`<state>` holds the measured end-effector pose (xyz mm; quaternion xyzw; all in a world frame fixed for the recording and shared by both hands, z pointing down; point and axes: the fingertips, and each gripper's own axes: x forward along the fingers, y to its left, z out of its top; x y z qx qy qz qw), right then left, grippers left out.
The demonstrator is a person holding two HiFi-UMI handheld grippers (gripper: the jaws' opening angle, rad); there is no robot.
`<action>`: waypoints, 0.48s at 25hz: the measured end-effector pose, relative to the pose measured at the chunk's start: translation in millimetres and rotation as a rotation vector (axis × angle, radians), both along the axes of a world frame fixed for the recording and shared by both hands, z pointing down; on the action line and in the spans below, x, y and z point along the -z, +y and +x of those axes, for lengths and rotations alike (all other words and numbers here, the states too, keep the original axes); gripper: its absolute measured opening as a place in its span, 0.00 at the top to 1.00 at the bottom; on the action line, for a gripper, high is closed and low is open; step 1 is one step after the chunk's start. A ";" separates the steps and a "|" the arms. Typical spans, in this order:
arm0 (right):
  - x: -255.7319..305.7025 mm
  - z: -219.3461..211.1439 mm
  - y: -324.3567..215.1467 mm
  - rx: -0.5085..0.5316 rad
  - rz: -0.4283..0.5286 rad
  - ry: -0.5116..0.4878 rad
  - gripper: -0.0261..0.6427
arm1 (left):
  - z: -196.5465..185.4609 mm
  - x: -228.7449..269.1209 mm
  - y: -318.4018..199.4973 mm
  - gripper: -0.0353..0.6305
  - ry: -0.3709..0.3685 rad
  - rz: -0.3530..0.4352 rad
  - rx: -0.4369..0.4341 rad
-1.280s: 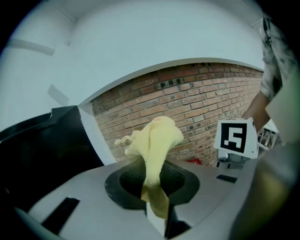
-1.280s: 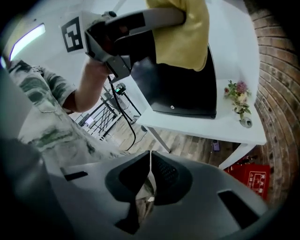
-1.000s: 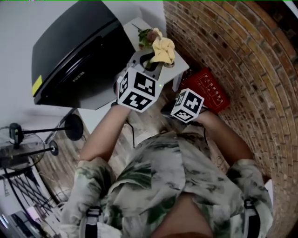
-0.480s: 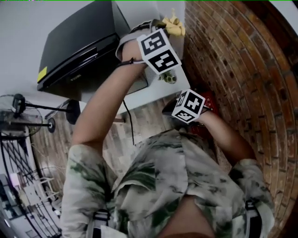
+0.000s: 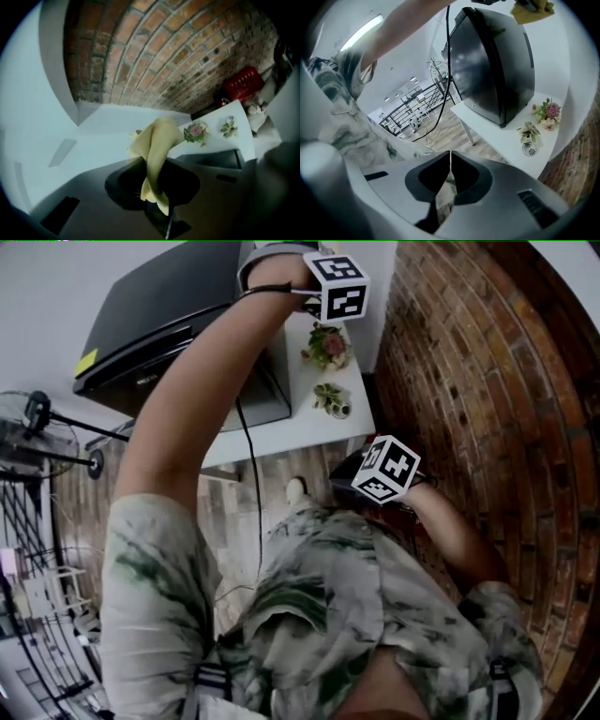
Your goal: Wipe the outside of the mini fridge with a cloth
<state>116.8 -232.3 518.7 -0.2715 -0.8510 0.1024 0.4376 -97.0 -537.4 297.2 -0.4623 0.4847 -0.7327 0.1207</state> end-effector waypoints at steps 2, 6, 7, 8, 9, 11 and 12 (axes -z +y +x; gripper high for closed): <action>3.9 -3.7 -12.0 -0.025 0.010 -0.014 0.92 | -22.4 0.4 -14.4 0.83 -0.081 -0.072 0.021; 16.3 -10.3 -28.3 -0.081 0.004 -0.036 0.92 | -61.4 -5.2 -29.1 0.83 -0.149 -0.184 0.072; 17.8 -11.9 -32.0 -0.084 0.012 -0.038 0.92 | -69.8 -10.0 -32.6 0.83 -0.164 -0.211 0.077; 18.7 -13.9 -36.1 -0.091 0.020 -0.038 0.92 | -76.8 -15.5 -36.6 0.83 -0.179 -0.238 0.076; 19.3 -16.3 -39.6 -0.102 0.024 -0.040 0.92 | -82.7 -21.3 -40.1 0.84 -0.194 -0.263 0.075; 19.9 -21.7 -46.4 -0.127 0.022 -0.045 0.92 | -94.6 -30.1 -44.2 0.84 -0.223 -0.306 0.080; 20.0 -24.0 -51.0 -0.137 0.024 -0.047 0.92 | -101.3 -33.4 -45.4 0.84 -0.231 -0.331 0.087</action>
